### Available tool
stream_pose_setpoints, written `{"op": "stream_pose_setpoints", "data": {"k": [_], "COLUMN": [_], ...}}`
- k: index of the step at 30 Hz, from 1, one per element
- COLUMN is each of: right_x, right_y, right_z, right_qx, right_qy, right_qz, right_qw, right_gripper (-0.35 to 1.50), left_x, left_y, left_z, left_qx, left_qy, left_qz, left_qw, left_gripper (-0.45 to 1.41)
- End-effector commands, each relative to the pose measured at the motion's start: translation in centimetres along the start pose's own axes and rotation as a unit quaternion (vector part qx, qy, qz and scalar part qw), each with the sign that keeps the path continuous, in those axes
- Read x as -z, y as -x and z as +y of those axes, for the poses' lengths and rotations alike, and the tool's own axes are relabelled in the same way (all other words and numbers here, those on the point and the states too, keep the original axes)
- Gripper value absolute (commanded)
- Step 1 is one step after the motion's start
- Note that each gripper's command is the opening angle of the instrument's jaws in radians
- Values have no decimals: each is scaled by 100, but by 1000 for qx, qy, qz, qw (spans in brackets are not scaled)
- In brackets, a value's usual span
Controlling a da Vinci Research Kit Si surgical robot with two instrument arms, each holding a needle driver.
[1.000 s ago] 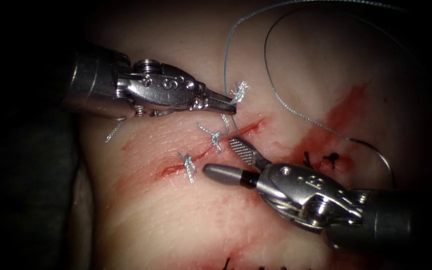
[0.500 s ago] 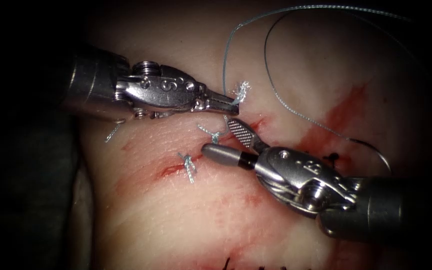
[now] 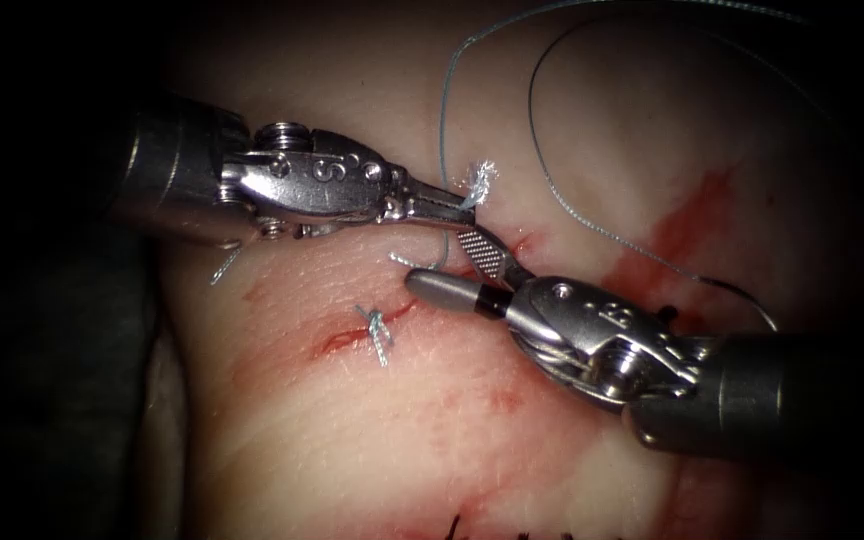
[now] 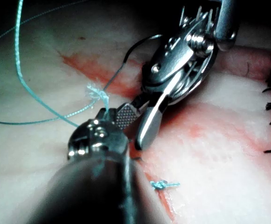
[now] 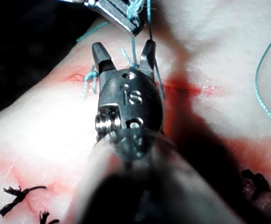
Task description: Wound Closure
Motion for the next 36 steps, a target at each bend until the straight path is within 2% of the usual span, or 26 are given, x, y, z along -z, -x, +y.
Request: {"op": "stream_pose_setpoints", "data": {"k": [1,9,12,15,21,29,36], "right_x": [-13,-15,-16,-22,-33,-44,-49], "right_y": [0,-3,-3,-4,-6,1,3], "right_z": [-4,-9,-12,-11,-4,5,1], "right_qx": [1,-1,-2,-2,13,17,18], "right_qy": [-2,-5,-11,-11,-7,-6,-7], "right_qz": [0,-2,-5,-6,-4,-2,-3], "right_qw": [1000,1000,1000,1000,1000,1000,1000], "right_gripper": [131,131,120,120,138,140,140], "left_x": [-7,-8,-8,-8,-8,-7,-8], "left_y": [1,1,1,1,1,-1,-2], "left_z": [-3,-3,-4,-4,-4,-4,-4], "left_qx": [0,0,3,3,6,7,7], "left_qy": [0,0,0,0,0,1,1], "left_qz": [-1,1,1,1,1,3,3], "left_qw": [1000,1000,1000,1000,1000,1000,1000], "left_gripper": [-45,-45,-45,-45,-45,-45,-45]}}
